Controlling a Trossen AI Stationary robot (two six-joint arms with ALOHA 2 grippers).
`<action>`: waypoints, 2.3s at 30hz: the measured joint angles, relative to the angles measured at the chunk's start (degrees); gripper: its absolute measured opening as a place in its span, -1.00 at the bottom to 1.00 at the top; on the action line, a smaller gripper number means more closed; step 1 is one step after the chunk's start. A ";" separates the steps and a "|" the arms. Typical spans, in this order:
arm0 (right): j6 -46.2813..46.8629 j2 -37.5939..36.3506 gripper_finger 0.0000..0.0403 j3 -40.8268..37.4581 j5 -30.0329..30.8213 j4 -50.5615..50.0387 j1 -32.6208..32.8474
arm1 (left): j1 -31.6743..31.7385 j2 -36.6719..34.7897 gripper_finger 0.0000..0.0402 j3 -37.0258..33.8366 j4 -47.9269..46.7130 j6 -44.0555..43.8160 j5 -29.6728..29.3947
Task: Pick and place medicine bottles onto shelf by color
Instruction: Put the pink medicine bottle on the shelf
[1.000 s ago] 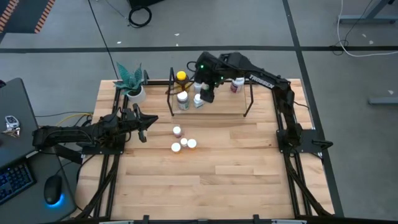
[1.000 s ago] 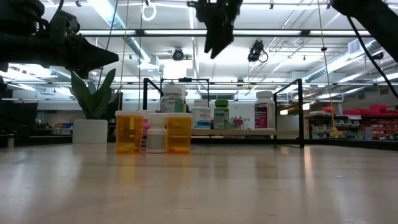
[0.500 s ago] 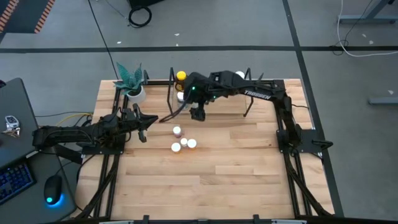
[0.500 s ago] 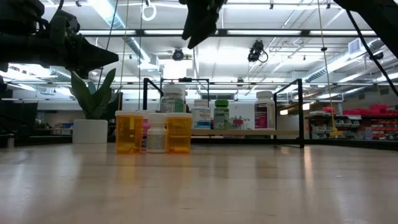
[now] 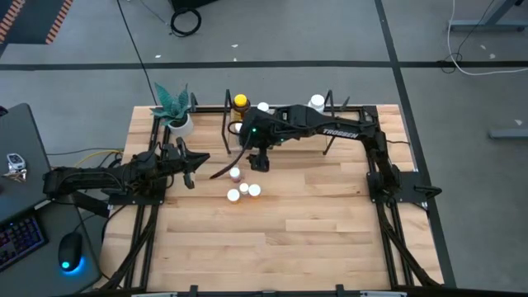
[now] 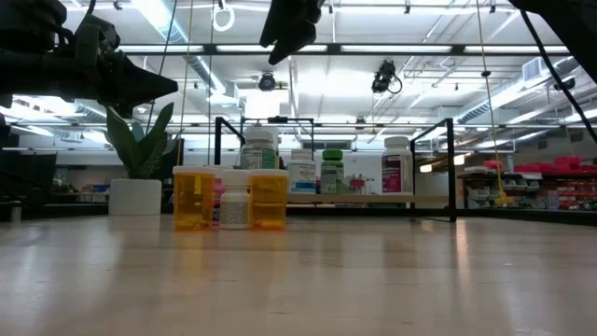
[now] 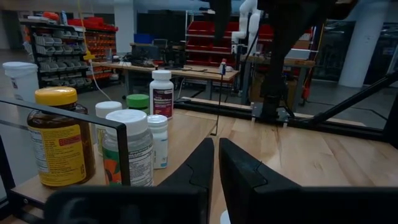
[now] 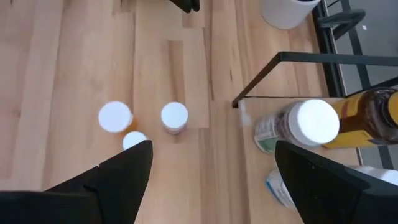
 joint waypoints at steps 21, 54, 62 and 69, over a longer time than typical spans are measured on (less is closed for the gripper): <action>0.87 0.96 0.68 -22.33 -5.56 19.03 0.79 | 0.02 -0.02 -0.84 0.02 0.02 0.00 -0.01; -0.45 0.92 0.53 -44.92 -1.76 61.07 1.50 | 0.02 -0.02 -0.82 0.00 0.02 0.00 -0.01; -0.73 0.92 0.53 -47.06 -2.79 65.30 0.37 | 0.02 -0.02 -0.85 0.02 0.02 0.00 0.00; -1.04 4.03 0.53 -47.03 -4.98 69.34 -0.16 | 0.02 -0.01 -0.80 0.02 0.00 0.00 -0.01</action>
